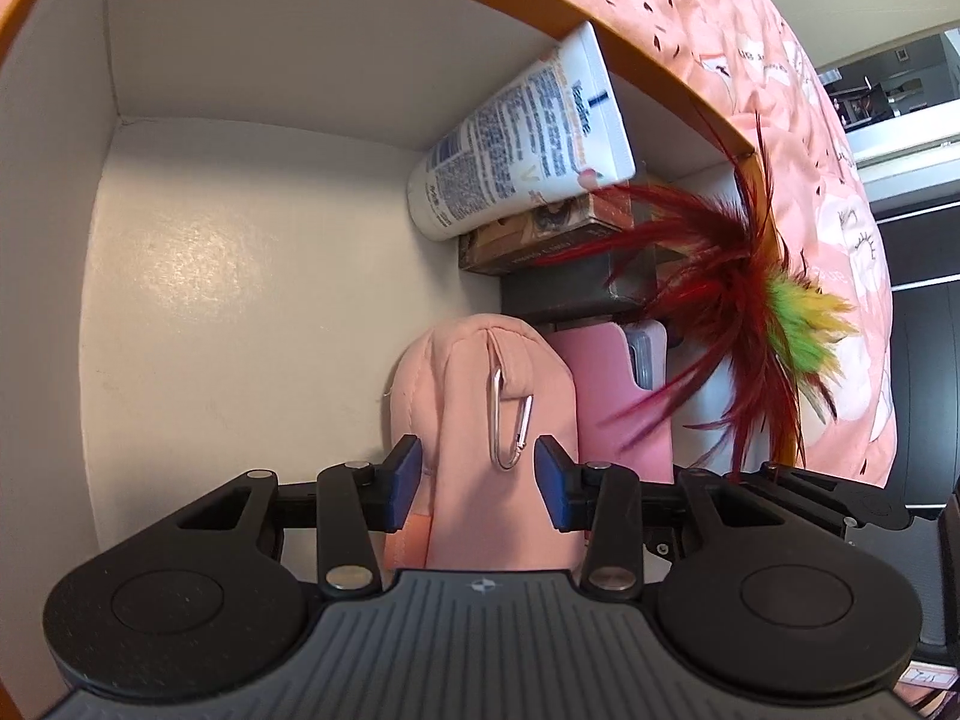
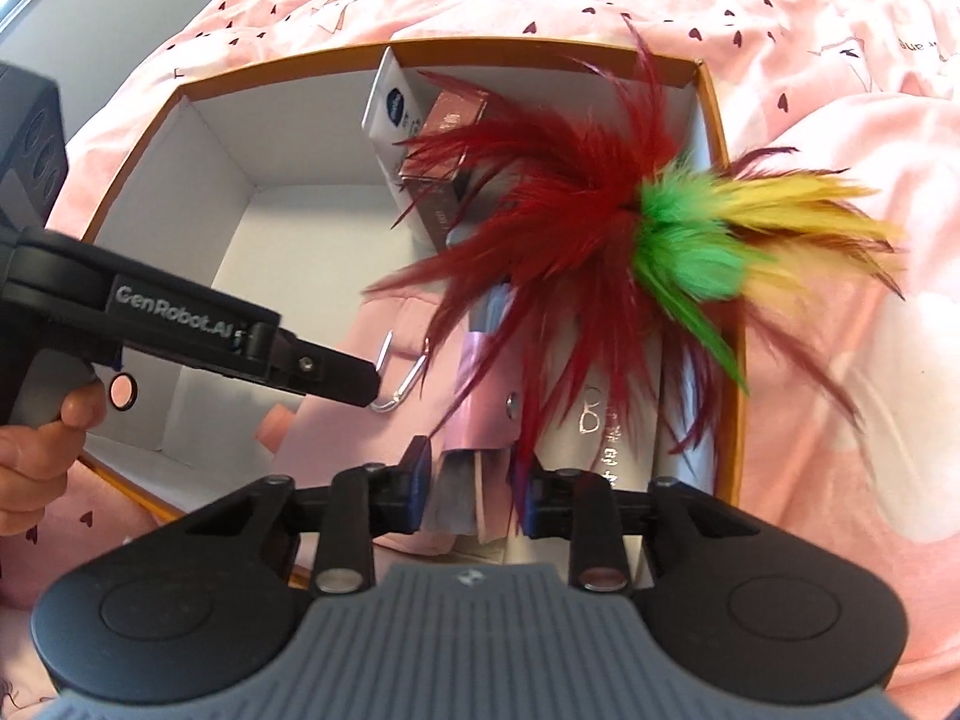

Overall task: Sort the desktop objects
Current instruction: 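Lower the red feather toy into the orange box and open the right tool, then withdraw both tools from the box and move toward the plush toys beside it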

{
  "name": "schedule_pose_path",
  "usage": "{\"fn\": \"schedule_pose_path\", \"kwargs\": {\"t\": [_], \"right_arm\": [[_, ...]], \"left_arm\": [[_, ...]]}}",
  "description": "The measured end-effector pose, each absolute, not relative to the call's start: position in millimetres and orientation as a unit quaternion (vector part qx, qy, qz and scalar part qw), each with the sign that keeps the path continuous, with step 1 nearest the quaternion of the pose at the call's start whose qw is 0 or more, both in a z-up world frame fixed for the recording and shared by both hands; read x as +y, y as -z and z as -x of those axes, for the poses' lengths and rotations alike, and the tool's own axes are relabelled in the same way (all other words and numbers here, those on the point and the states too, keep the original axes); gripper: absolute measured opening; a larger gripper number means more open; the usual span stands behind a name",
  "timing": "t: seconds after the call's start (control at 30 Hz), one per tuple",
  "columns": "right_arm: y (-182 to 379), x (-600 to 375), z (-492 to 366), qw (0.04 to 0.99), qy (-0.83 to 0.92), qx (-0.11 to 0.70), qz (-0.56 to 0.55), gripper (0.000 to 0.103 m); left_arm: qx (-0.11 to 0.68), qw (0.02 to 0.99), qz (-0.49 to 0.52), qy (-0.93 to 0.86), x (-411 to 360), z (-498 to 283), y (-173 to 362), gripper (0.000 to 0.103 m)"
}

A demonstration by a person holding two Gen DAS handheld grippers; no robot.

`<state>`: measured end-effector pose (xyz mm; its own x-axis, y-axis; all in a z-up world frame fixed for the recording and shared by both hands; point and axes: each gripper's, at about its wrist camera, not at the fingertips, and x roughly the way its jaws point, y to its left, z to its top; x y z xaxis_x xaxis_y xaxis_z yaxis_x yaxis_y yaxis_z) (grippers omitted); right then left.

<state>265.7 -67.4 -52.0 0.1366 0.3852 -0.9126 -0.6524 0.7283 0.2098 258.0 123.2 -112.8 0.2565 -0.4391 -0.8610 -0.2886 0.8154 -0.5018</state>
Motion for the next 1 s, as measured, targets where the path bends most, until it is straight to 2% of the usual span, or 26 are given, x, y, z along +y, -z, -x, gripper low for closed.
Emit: {"fn": "schedule_pose_path", "kwargs": {"t": [0.5,0.8,0.93,1.0], "right_arm": [[32.1,-76.2,-253.3,0.766,-0.352,0.524,0.123,0.032],[15.2,-93.8,-236.6,0.787,-0.351,0.496,0.104,0.035],[10.5,-99.5,-227.3,0.798,-0.361,0.473,0.097,0.043],[7.9,-101.2,-221.8,0.805,-0.359,0.462,0.1,0.044]], "left_arm": [[0.597,0.766,0.236,0.03,109.4,-247.1,91.2,0.045],[0.516,0.849,0.109,0.008,75.1,-209.2,36.6,0.045],[0.466,0.882,0.075,-0.007,61.8,-186.5,15.9,0.047],[0.444,0.894,0.066,-0.007,56.7,-176.2,8.0,0.049]]}}
